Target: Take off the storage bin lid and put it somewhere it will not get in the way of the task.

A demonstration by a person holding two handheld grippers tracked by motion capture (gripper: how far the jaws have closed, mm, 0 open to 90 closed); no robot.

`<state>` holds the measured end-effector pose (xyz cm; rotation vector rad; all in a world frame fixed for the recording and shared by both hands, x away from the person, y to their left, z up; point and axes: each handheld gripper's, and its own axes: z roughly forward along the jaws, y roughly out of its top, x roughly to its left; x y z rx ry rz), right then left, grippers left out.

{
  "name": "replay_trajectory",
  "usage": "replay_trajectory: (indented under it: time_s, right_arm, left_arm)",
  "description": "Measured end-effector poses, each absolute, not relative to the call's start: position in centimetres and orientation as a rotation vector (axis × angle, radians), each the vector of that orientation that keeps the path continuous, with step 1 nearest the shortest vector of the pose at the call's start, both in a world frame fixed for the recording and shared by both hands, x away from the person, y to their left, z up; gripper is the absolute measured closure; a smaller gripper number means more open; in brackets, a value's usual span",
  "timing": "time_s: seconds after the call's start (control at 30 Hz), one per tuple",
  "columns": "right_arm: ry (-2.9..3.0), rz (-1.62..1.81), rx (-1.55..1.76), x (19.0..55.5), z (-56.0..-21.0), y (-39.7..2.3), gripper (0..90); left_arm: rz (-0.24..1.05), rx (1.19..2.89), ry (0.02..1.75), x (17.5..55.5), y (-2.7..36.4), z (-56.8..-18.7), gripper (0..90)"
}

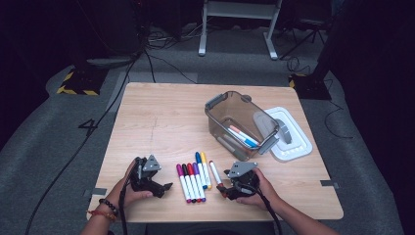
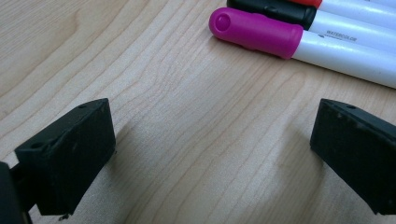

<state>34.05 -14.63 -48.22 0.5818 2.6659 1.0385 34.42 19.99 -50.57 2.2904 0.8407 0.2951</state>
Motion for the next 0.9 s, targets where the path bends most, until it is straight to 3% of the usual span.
replay_trajectory:
  time_s: [0.2,0.5,0.9]
  right_arm:
    - [2.634,0.982,0.697,35.6,-49.0,-16.2,45.5]
    - [2.63,1.014,0.788,36.8,-49.0,-19.5,73.2]
    - [2.632,1.061,0.727,36.6,-47.5,-20.8,74.4]
  left_arm:
    - [0.296,2.29,0.841,34.4,20.0,-50.6,0.3]
    - [0.296,2.288,0.842,34.4,20.0,-50.6,0.4]
    - [0.294,2.289,0.843,34.4,20.0,-50.6,0.4]
